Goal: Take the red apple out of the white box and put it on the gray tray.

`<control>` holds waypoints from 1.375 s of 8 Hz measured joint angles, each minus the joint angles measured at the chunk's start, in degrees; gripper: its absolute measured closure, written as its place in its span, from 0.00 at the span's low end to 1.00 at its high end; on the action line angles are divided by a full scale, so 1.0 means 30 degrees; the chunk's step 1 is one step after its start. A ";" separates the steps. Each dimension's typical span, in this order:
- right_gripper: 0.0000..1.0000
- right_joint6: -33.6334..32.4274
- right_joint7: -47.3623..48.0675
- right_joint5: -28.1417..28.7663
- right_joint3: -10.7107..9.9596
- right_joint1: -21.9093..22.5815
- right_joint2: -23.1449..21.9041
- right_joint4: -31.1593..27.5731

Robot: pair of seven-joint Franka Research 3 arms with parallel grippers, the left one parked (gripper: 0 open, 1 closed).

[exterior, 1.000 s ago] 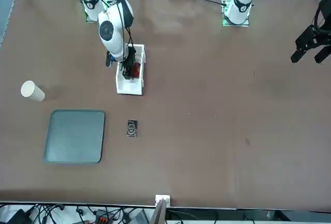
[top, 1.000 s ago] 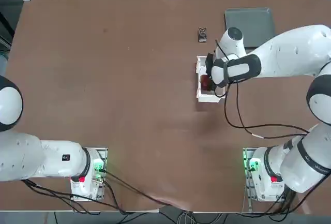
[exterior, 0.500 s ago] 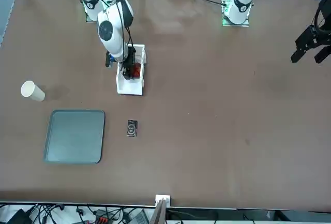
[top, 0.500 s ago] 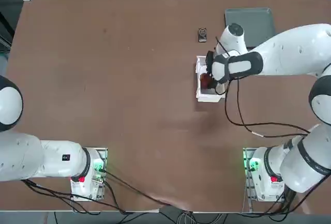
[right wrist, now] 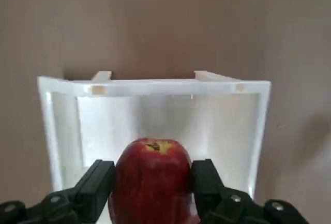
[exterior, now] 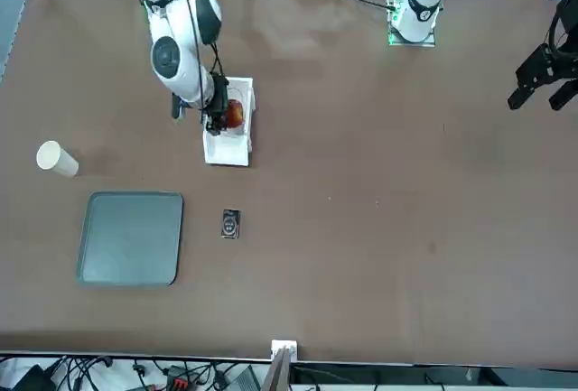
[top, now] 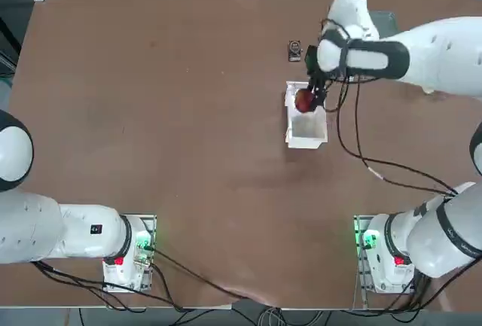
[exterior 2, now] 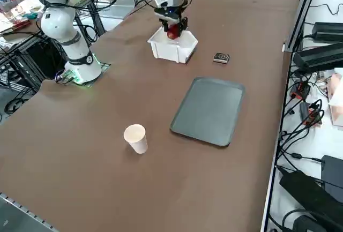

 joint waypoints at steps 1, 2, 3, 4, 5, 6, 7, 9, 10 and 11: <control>0.16 -0.2260 -0.0524 -0.0605 -0.0030 -0.0692 -0.0064 0.1513; 0.16 -0.4052 -0.1532 -0.1008 -0.0060 -0.1538 -0.0099 0.2953; 0.16 -0.5176 -0.3029 -0.1173 -0.0094 -0.2730 -0.0117 0.4239; 0.16 -0.5583 -0.4850 -0.1224 -0.0147 -0.4180 -0.0078 0.5132; 0.16 -0.5579 -0.6871 -0.1486 -0.0203 -0.5684 0.0201 0.5713; 0.16 -0.5382 -0.8748 -0.2061 -0.0237 -0.6989 0.0892 0.6277; 0.16 -0.4862 -1.0209 -0.2596 -0.0246 -0.7996 0.1956 0.6982; 0.33 -0.3803 -1.1137 -0.2983 -0.0239 -0.9251 0.4655 0.8898; 0.58 -0.3589 -1.1212 -0.3066 -0.0235 -0.9718 0.6088 1.0097; 0.82 -0.3388 -1.1382 -0.3438 -0.0231 -1.0020 0.7355 1.1212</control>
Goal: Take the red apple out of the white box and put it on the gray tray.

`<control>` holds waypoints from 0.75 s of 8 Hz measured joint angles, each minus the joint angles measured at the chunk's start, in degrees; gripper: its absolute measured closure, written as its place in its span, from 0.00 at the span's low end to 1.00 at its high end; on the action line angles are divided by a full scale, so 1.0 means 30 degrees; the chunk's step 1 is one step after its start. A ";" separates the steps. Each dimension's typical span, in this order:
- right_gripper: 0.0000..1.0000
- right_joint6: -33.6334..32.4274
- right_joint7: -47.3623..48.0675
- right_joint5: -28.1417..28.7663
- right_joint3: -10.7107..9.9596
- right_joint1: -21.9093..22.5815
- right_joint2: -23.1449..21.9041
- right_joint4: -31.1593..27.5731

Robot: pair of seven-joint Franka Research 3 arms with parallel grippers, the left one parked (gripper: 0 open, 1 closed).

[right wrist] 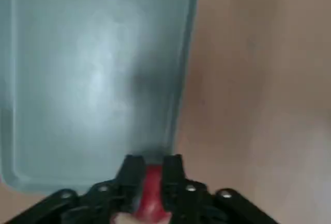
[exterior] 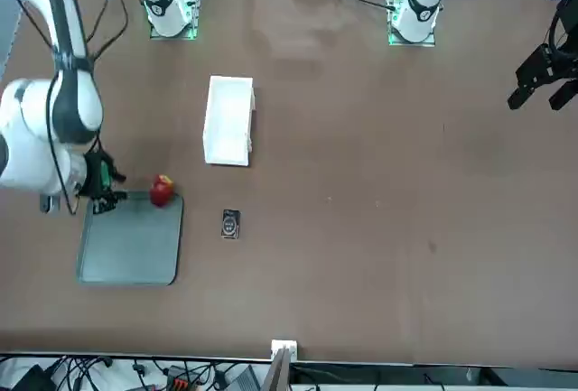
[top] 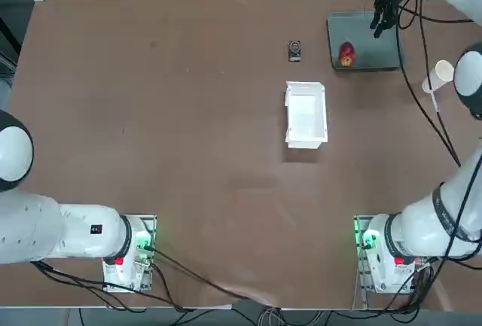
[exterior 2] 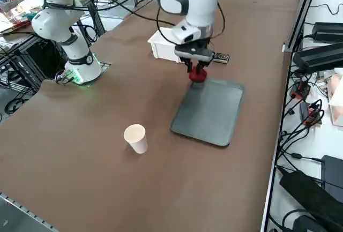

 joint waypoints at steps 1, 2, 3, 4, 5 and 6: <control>0.97 0.0050 -0.0633 -0.0856 0.0022 -0.0114 0.0841 0.0756; 0.98 0.0050 -0.1811 -0.1496 0.0051 -0.0118 0.1219 0.1099; 0.97 0.0050 -0.3224 -0.1626 0.0089 -0.0115 0.1289 0.1218; 0.95 0.0048 -0.4486 -0.1651 0.0105 -0.0115 0.1287 0.1292; 0.87 0.0046 -0.5589 -0.1672 0.0116 -0.0114 0.1287 0.1346; 0.68 0.0039 -0.6859 -0.1738 0.0140 -0.0109 0.1284 0.1428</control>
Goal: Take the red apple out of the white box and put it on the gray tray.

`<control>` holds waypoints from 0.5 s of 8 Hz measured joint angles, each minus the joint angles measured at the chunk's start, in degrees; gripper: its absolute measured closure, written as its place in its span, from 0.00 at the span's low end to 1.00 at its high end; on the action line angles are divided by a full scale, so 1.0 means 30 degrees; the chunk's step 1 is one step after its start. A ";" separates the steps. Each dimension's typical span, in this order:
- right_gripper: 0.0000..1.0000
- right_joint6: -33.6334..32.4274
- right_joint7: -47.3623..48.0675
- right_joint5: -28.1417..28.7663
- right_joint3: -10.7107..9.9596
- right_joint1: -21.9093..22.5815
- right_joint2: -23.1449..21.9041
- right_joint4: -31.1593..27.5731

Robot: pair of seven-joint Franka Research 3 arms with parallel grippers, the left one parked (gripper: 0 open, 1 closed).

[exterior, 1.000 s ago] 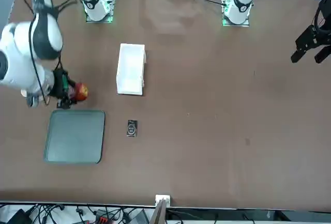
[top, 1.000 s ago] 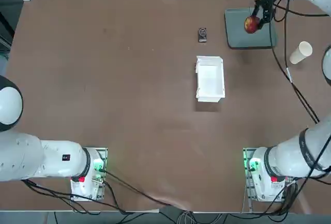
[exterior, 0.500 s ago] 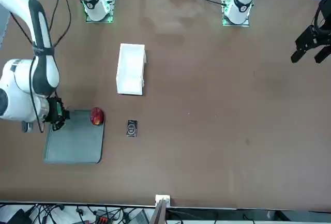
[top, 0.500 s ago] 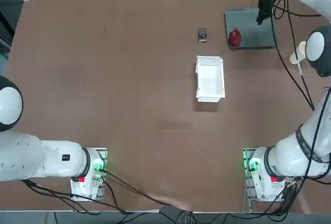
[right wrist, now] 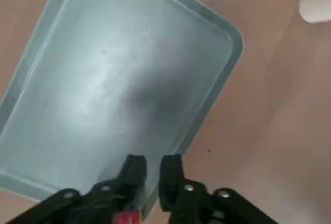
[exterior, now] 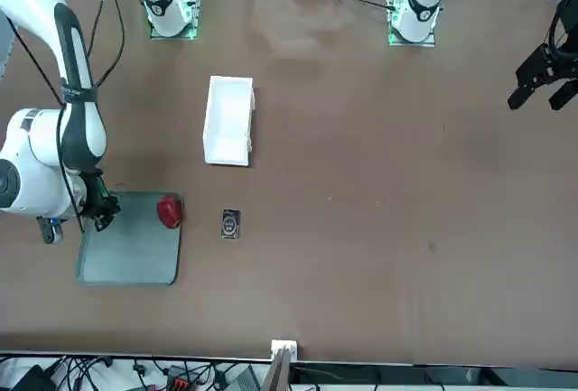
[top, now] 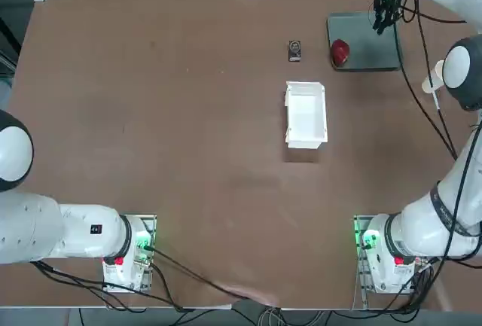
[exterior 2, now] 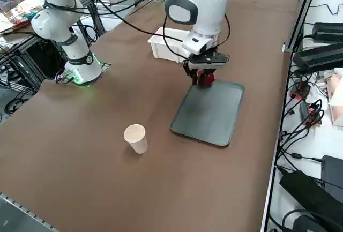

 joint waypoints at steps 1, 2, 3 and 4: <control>0.52 -0.0017 -0.1419 -0.0074 0.0066 0.0009 -0.0023 0.0130; 0.39 -0.0054 -0.2949 -0.0114 0.0152 0.0027 -0.0102 0.0269; 0.34 -0.0112 -0.4627 -0.0143 0.0224 0.0071 -0.0246 0.0362; 0.25 -0.0207 -0.6600 -0.0172 0.0278 0.0126 -0.0497 0.0365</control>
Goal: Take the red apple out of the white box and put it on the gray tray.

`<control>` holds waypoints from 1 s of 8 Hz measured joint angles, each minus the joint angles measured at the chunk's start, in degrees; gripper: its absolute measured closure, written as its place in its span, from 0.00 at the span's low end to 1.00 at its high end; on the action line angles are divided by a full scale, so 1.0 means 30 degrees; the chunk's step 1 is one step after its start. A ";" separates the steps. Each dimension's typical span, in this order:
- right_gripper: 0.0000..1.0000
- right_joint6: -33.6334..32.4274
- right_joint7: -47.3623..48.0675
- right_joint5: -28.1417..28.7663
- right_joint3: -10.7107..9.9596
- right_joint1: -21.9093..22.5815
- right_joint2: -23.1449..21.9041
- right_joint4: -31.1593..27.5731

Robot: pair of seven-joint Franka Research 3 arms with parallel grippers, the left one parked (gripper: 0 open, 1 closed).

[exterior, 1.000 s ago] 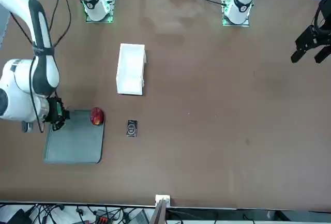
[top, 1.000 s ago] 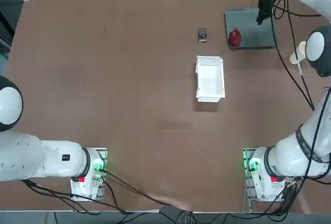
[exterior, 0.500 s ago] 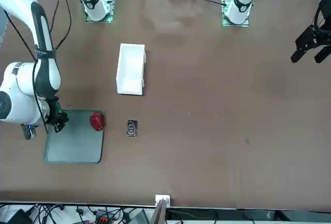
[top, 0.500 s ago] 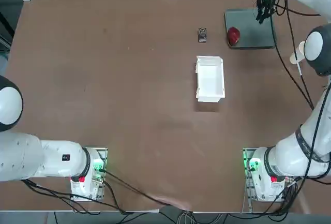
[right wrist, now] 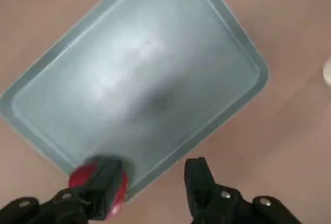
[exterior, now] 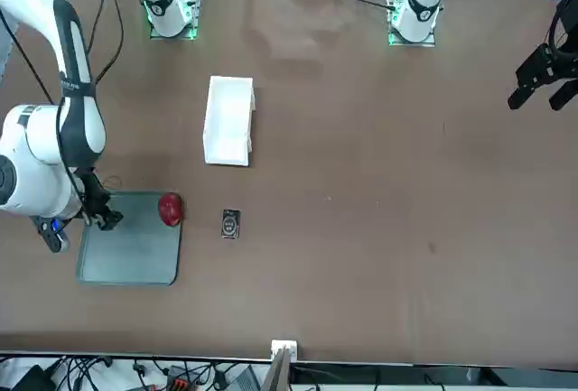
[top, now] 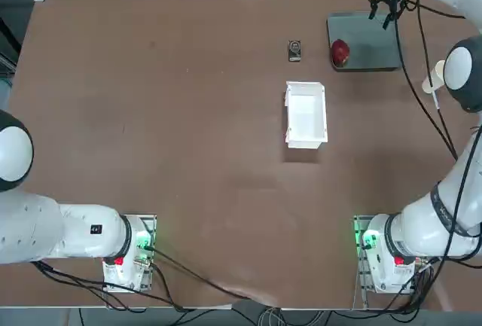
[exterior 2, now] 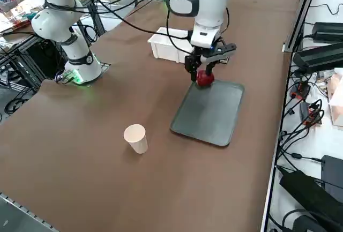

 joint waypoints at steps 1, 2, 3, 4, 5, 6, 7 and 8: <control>0.17 -0.0154 -0.2136 -0.0015 0.0014 0.0027 -0.0253 0.0001; 0.11 -0.0291 -0.4087 -0.0016 0.0015 0.0026 -0.0532 0.0002; 0.07 -0.0398 -0.5600 -0.0017 0.0016 0.0025 -0.0846 0.0004; 0.04 -0.0644 -0.6968 -0.0017 0.0015 0.0020 -0.1250 0.0014; 0.01 -0.1103 -0.8470 -0.0018 0.0015 -0.0007 -0.1798 0.0035; 0.00 -0.1725 -1.0113 -0.0018 -0.0003 -0.0102 -0.2496 0.0059; 0.00 -0.2530 -1.1874 -0.0018 -0.0082 -0.0285 -0.3335 0.0081; 0.00 -0.3421 -1.3468 0.0006 -0.0130 -0.0537 -0.4262 0.0123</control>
